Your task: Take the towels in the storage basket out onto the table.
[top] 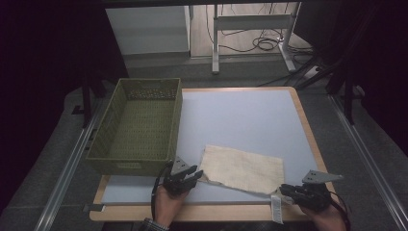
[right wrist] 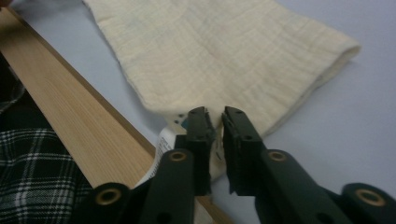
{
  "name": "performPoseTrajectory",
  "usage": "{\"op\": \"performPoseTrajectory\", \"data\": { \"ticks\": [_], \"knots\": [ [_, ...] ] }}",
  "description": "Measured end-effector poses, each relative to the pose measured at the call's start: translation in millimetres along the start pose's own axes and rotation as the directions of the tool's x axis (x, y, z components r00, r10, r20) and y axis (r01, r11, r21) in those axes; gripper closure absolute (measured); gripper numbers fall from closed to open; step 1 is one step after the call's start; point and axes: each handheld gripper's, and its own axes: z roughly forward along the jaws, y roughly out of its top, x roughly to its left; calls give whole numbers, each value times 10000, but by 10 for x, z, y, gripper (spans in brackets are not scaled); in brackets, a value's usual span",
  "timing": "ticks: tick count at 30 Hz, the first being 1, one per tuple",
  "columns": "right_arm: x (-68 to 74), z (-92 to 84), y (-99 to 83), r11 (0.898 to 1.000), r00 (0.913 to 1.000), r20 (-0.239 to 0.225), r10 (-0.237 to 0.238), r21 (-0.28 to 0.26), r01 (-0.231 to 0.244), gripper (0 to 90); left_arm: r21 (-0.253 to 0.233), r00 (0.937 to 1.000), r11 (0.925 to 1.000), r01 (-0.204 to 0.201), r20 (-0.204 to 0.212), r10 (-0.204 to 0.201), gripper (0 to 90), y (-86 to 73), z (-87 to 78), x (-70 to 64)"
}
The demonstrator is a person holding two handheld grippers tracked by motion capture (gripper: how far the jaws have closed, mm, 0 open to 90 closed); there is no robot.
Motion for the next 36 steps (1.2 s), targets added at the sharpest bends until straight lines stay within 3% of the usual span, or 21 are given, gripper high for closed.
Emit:
{"op": "performPoseTrajectory", "data": {
  "ticks": [4, 8, 13, 18, 25, 27, 29, 32, 36],
  "knots": [
    [-68, -94, 25, 9999, 9990, 445, 74, -98, -70, 769, -55, 9999, 10000, 21, -149, -22, 593, 13, -104, 18],
    [-163, -95, 84, 9998, 9970, 757, 125, -179, -112, 737, 27, 10000, 10000, 32, -77, -32, 584, 48, -95, 30],
    [-305, 23, 213, 9994, 9948, 996, 232, -274, -205, 706, 214, 9994, 9998, -12, 337, 4, 563, 173, 79, -23],
    [-480, 221, 369, 9992, 9913, 1266, 368, -208, -344, 710, 424, 9989, 9980, -458, 138, 452, 566, 392, 327, -34],
    [-688, 494, 520, 9971, 9847, 1582, 727, 100, -752, 665, 539, 9994, 9981, -304, -124, 311, 562, 595, 585, 95],
    [-706, 564, 517, 9959, 9859, 1476, 784, 336, -842, 712, 569, 9986, 9976, -389, -342, 409, 550, 618, 644, 109],
    [-679, 579, 513, 9959, 9889, 1285, 739, 414, -798, 842, 591, 9975, 9974, -402, -552, 435, 538, 641, 695, 142],
    [-639, 568, 556, 9967, 9855, 1662, 352, 658, -467, 860, 577, 9966, 9977, -346, -726, 388, 535, 687, 739, 200],
    [-737, 539, 654, 9984, 9787, 2042, 210, 466, -311, 860, 560, 9964, 9981, -247, -801, 291, 539, 754, 793, 267]
  ]
}}
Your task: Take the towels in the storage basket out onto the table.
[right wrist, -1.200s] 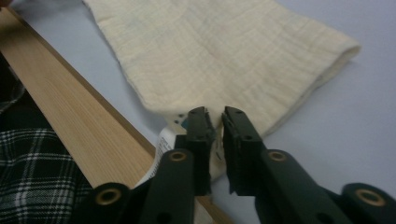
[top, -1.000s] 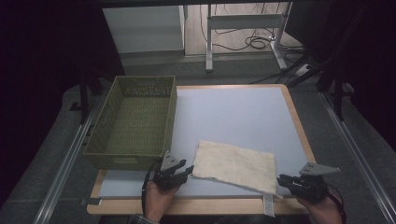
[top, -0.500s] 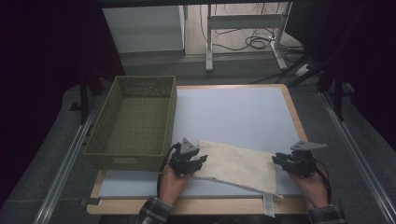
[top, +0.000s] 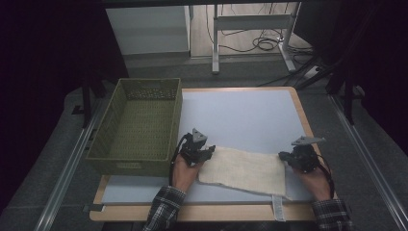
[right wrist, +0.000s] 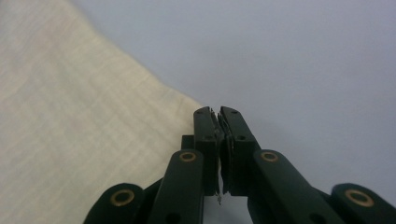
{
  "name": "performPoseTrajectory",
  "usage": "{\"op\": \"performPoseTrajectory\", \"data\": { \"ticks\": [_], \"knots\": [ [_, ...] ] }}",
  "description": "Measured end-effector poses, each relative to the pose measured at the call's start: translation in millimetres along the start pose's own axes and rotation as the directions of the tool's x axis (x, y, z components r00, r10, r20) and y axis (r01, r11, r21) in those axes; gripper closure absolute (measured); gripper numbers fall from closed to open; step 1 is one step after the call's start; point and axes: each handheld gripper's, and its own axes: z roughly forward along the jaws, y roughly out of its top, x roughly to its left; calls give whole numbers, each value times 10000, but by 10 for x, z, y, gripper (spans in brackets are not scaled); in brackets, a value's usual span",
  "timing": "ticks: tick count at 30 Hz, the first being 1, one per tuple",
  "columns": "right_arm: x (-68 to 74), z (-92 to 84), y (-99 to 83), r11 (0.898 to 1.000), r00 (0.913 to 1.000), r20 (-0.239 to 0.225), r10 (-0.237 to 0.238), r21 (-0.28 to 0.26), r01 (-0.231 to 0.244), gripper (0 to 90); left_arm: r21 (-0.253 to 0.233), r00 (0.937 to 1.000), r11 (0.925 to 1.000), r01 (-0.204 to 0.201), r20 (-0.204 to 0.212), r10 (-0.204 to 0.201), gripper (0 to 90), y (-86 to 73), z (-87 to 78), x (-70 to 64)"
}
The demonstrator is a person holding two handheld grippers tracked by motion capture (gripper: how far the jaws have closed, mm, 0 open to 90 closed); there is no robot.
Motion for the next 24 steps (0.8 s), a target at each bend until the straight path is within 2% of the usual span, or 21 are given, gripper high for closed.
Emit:
{"op": "performPoseTrajectory", "data": {
  "ticks": [4, 7, 12, 15, 16, 17, 20, 22, 24],
  "knots": [
    [-161, 52, 130, 9999, 9996, 266, 21, -105, -19, 859, 63, 9998, 9999, 150, 152, -151, 588, 39, 57, 58],
    [-267, 121, 212, 9999, 9991, 418, 114, -94, -111, 858, 171, 9987, 9996, 222, 460, -229, 624, 47, 100, 83],
    [-307, 196, 250, 9999, 9991, 392, 144, 22, -145, 855, 406, 9969, 9988, 264, 726, -293, 631, 20, 186, 81],
    [-301, 210, 243, 9998, 9992, 351, 197, 25, -198, 854, 750, 9970, 9972, 47, 768, -105, 766, 7, 248, 90],
    [-302, 212, 240, 9998, 9992, 336, 197, 24, -198, 854, 813, 9967, 9967, -46, 817, -20, 864, 10, 259, 93],
    [-305, 212, 239, 9997, 9992, 319, 231, -6, -231, 854, 873, 9966, 9961, -137, 827, 65, 877, 20, 259, 96],
    [-324, 212, 249, 9993, 9990, 230, 370, -103, -368, 854, 628, 9997, 9978, -201, 182, 190, 886, 50, 204, 96],
    [-349, 229, 276, 9982, 9986, 102, 527, -291, -524, 854, 638, 9996, 9977, -226, -150, 236, 884, 54, 192, 90],
    [-362, 272, 307, 9977, 9983, 56, 580, -345, -578, 853, 688, 9990, 9969, -369, -230, 386, 873, 42, 211, 88]
  ]
}}
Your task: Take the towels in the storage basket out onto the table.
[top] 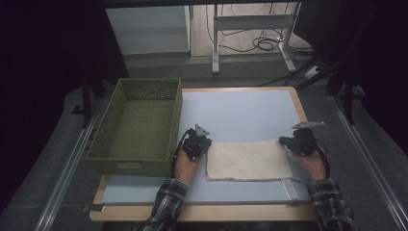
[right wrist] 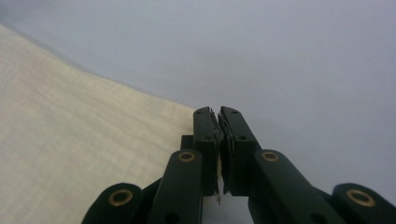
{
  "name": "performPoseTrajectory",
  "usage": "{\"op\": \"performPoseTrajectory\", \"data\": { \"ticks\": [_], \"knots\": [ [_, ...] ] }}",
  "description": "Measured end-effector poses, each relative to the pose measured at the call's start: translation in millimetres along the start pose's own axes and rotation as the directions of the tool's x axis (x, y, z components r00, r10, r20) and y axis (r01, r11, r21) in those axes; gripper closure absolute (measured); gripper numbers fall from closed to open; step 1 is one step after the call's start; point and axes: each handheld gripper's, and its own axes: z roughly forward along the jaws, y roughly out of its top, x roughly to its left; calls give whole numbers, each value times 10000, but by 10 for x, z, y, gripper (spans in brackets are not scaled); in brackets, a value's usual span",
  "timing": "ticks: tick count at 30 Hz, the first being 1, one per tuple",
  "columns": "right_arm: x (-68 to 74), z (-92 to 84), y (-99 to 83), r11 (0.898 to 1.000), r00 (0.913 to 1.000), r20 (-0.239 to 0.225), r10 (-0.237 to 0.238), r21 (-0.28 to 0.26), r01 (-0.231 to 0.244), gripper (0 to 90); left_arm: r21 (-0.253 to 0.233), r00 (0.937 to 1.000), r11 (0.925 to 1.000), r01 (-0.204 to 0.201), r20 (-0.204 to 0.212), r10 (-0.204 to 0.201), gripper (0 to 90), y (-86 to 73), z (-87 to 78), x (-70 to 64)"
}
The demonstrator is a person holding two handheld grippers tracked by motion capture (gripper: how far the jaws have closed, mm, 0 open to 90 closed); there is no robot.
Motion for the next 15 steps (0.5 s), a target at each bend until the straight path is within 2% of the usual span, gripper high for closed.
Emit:
{"op": "performPoseTrajectory", "data": {
  "ticks": [1, 3, 5, 11, 15],
  "knots": [
    [1, 23, 9, 10000, 10000, 7, 17, 39, -17, 850, 62, 10000, 10000, 19, 69, -19, 864, -11, 22, 9],
    [9, 70, 23, 9998, 9999, 92, -74, 169, 72, 822, 76, 9998, 9999, 119, 163, -120, 755, -22, 50, 35],
    [9, 51, 22, 10000, 9998, 160, -67, 63, 66, 781, 145, 9992, 9996, 261, 286, -265, 685, -26, 76, 63],
    [68, -132, -12, 9999, 9999, -38, -119, -102, 118, 687, 109, 9996, 9998, 178, 236, -180, 606, -28, 122, 96],
    [177, -202, -68, 9997, 9988, -429, -222, -91, 218, 653, -67, 9991, 9997, 242, 364, -239, 589, -55, 136, 123]
  ]
}}
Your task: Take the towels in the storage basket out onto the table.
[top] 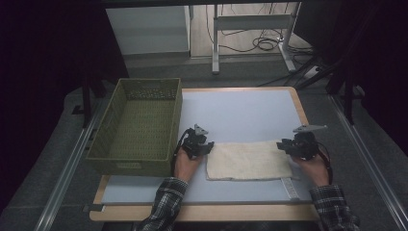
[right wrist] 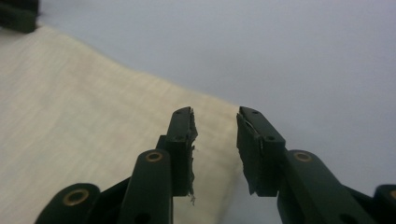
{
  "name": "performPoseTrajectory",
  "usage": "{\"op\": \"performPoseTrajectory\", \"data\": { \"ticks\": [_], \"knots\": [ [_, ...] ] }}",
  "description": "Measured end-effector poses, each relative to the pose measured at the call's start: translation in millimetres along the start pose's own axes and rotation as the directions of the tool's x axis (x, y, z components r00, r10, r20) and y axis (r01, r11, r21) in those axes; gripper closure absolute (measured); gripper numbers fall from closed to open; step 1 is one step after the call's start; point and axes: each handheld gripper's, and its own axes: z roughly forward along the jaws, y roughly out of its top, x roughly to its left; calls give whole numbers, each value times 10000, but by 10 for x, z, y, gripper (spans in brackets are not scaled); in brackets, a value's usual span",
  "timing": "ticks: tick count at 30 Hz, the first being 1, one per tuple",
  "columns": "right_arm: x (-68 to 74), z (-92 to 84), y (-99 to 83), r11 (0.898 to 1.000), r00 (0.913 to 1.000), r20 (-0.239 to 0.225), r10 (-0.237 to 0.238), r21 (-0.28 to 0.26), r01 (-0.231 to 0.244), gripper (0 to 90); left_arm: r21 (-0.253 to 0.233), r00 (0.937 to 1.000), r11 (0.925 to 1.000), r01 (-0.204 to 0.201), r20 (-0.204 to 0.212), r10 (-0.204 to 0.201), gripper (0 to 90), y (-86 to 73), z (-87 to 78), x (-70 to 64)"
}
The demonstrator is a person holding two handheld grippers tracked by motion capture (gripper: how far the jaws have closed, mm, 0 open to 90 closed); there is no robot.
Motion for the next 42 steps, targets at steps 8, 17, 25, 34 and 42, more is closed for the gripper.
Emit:
{"op": "performPoseTrajectory", "data": {
  "ticks": [8, 17, 25, 34, 42],
  "knots": [
    [416, -9, -101, 9971, 9936, -851, -741, 107, 753, 629, -17, 9999, 9999, 114, 131, -113, 582, -8, 6, 20],
    [1016, 160, -38, 9842, 9617, -2147, -1705, 110, 1769, 630, -36, 9998, 9999, 141, 136, -141, 582, -12, 7, 20],
    [1592, 443, 71, 9627, 9112, -3265, -2513, 130, 2701, 647, -52, 9998, 9999, 136, 145, -135, 582, -14, 7, 21],
    [2053, 728, 179, 9435, 8745, -3792, -3024, 112, 3311, 642, -65, 9998, 9999, 147, 162, -146, 582, -15, 8, 26],
    [2244, 844, 142, 9120, 8721, -3002, -3865, 168, 4099, 702, -56, 9998, 9999, 151, 113, -150, 586, -15, 7, 21]
  ]
}}
